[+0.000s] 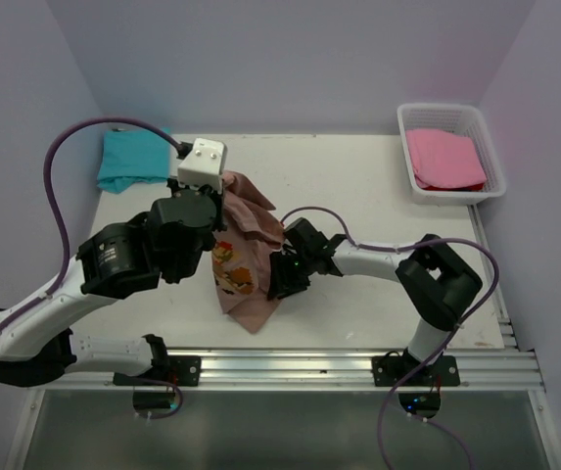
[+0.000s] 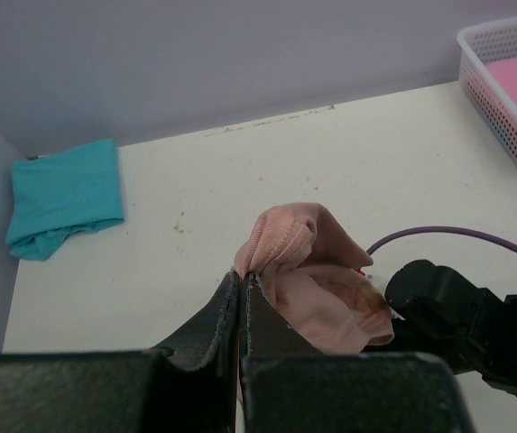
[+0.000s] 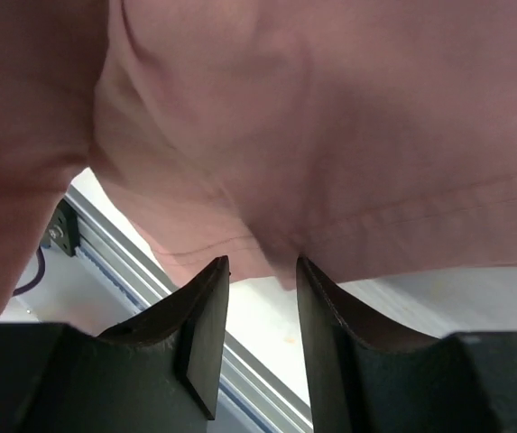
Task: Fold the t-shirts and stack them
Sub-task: Flatten out the tshirt
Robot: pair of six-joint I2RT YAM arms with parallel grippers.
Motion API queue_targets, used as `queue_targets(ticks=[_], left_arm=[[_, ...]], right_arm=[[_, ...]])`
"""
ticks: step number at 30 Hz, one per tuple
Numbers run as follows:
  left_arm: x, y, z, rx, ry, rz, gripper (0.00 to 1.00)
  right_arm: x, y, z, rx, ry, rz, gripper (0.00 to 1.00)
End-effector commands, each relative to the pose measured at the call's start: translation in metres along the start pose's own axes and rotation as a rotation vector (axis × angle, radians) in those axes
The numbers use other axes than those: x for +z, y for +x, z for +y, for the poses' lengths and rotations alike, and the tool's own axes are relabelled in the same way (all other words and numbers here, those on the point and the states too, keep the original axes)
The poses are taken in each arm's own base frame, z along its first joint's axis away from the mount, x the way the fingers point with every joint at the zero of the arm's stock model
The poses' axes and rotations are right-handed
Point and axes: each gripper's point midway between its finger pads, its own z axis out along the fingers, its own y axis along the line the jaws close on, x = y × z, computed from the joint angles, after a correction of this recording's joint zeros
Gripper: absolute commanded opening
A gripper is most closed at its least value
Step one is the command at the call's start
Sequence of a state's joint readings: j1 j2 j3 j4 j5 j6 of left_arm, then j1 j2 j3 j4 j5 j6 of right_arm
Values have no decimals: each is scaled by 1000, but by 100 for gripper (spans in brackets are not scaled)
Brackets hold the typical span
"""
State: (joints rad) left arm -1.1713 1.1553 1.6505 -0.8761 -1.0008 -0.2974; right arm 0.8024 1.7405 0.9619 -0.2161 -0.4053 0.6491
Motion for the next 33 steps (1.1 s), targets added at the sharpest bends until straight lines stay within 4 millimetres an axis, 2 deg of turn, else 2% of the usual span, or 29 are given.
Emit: queue_targets(ticks=[1, 5, 9, 12, 14, 17, 21, 25, 26, 33], left_arm=[[-3, -15, 11, -108, -34, -56, 0], [-7, -16, 15, -135, -27, -62, 0], [-9, -14, 17, -149, -19, -60, 0], [-9, -12, 17, -152, -14, -55, 0], [-11, -12, 19, -161, -13, -58, 0], [-12, -11, 21, -166, -14, -60, 0], [-13, -10, 25, -170, -18, -62, 0], [-14, -10, 27, -174, -19, -64, 0], [-15, -10, 28, -177, -20, -66, 0], [-18, -11, 34, -196, -20, -75, 0]], right_arm=[[2, -19, 19, -19, -22, -60, 39], [1, -21, 13, -28, 18, -71, 30], [0, -24, 7, -36, 59, -79, 28], [1, -24, 3, -44, 80, -76, 33], [3, -21, -1, -44, 92, -66, 41], [9, -16, -4, -49, 108, -50, 47], [16, -7, -8, -54, 135, -35, 48], [19, 2, -14, -54, 165, -20, 35], [18, 2, -15, -54, 172, -25, 28], [16, 8, -26, -60, 225, -23, 18]])
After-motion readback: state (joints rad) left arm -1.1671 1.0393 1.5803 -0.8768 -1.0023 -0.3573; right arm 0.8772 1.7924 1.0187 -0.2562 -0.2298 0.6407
